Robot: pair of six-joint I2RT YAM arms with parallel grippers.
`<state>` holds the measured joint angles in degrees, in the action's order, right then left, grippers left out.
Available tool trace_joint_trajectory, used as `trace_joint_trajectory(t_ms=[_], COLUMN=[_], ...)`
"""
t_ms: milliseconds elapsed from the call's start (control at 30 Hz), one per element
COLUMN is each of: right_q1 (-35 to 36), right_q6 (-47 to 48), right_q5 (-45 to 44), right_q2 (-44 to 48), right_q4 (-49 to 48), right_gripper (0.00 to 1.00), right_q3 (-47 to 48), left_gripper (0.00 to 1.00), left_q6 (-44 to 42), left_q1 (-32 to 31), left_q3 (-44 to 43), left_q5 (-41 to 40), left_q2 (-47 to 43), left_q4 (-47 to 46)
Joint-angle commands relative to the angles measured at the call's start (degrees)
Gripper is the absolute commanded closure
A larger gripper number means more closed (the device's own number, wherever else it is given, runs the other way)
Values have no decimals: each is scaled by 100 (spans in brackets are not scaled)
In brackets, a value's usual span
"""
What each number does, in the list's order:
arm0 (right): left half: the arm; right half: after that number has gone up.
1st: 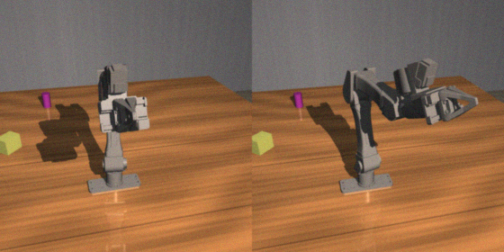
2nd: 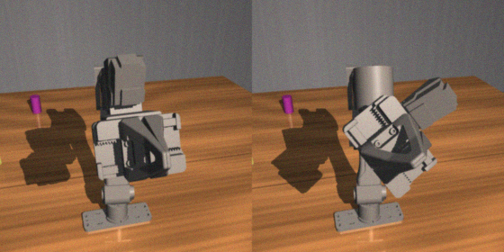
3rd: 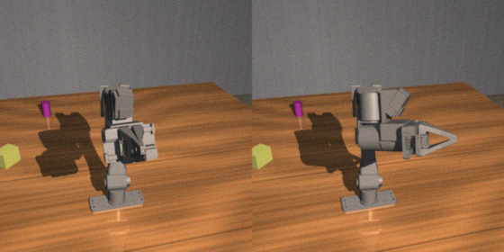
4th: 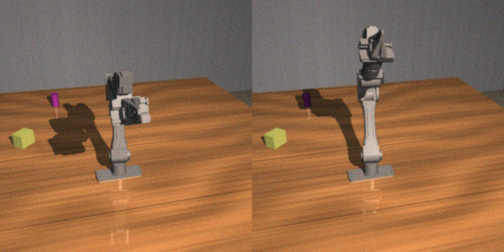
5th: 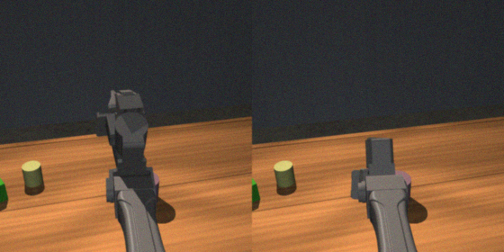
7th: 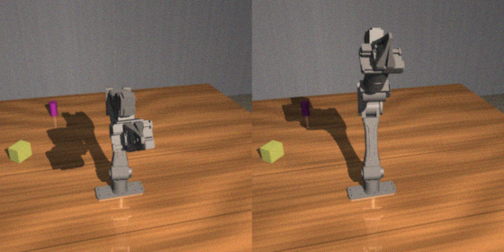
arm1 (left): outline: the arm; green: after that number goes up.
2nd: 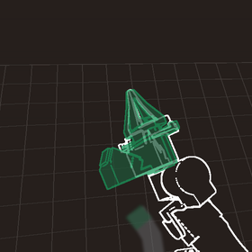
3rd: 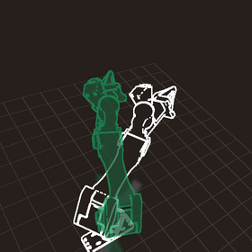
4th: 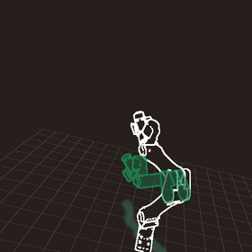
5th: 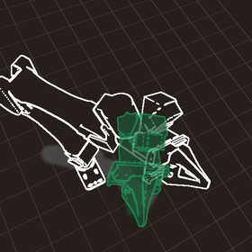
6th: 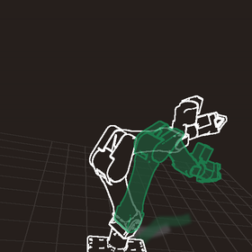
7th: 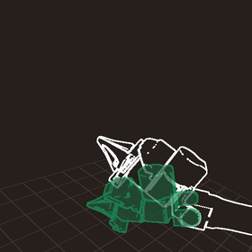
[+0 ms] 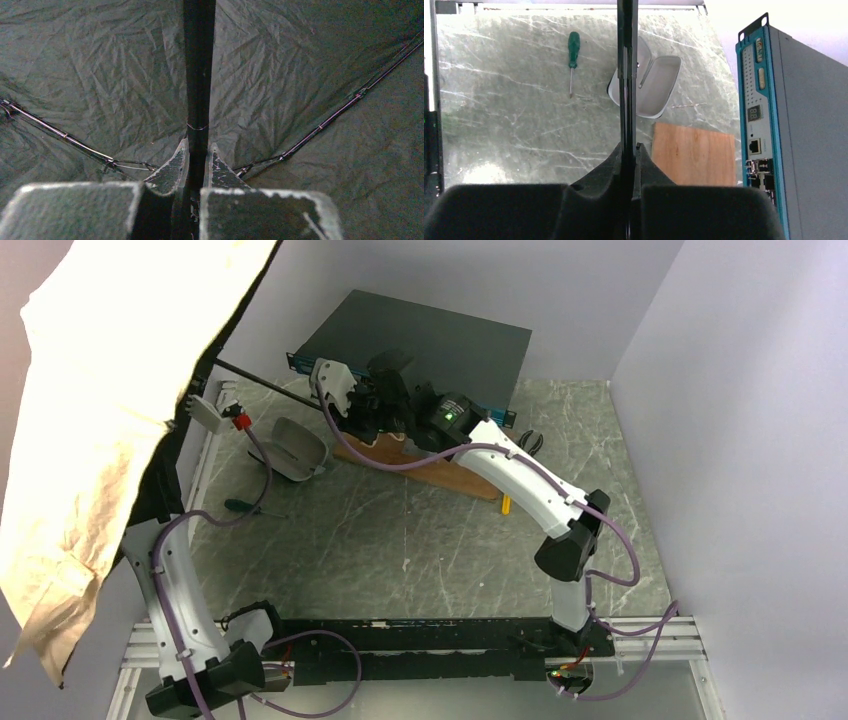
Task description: Open the umbrella
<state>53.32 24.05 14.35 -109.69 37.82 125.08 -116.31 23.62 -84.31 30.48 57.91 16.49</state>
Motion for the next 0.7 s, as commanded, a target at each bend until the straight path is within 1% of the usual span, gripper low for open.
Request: trace_joint_trajectory(t_ms=[0,100,200,400,567,667], right_q1=[61,97,123,198,213,214], right_q6=[-87,-141,-122,-4,21,49], right_q5=[-125,-290,-441,-716,-838,-920], right_q2=[460,570,707,1100,1383,1500], right_q4=[760,1069,1315,1401,1456,1441], right_gripper=[100,100,100,100,100,100], right_q3=[-220,-223,-324,-800,-1218,-1514], left_gripper=[99,91,86,82,70,70], left_q6=[69,24,-7,-404,-518,-529], left_q1=[142,270,424,720,809,851], left_q3=[-327,-371,-406,-344,-423,-715], left_q5=[-909,-1180,-1321,-1556,-1841,-2032], left_q2=[187,344,458,722,1019,1259], left_q4=[-1194,-1471,-1597,-2006,-2334,-2397])
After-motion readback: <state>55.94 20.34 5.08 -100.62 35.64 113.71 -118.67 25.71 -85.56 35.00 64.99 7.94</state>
